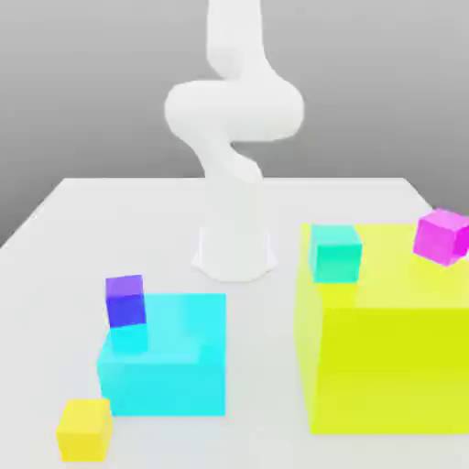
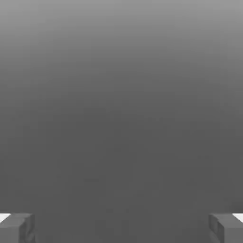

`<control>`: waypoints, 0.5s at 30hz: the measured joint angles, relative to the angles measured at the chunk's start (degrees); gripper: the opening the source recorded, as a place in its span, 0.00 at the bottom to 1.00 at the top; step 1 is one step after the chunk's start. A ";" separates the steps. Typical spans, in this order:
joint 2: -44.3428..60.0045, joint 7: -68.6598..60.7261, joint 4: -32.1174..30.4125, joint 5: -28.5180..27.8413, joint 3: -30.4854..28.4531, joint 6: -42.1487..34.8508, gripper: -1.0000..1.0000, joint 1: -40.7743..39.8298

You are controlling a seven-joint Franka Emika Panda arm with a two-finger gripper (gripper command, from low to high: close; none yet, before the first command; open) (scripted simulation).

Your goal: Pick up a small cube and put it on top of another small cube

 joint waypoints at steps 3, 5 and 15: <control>6.52 -3.68 -0.63 1.62 -3.23 2.15 0.50 1.13; 10.69 -6.13 -1.03 2.81 -5.22 3.52 0.50 1.73; 31.56 -19.03 -3.01 9.65 -12.98 10.28 0.50 2.53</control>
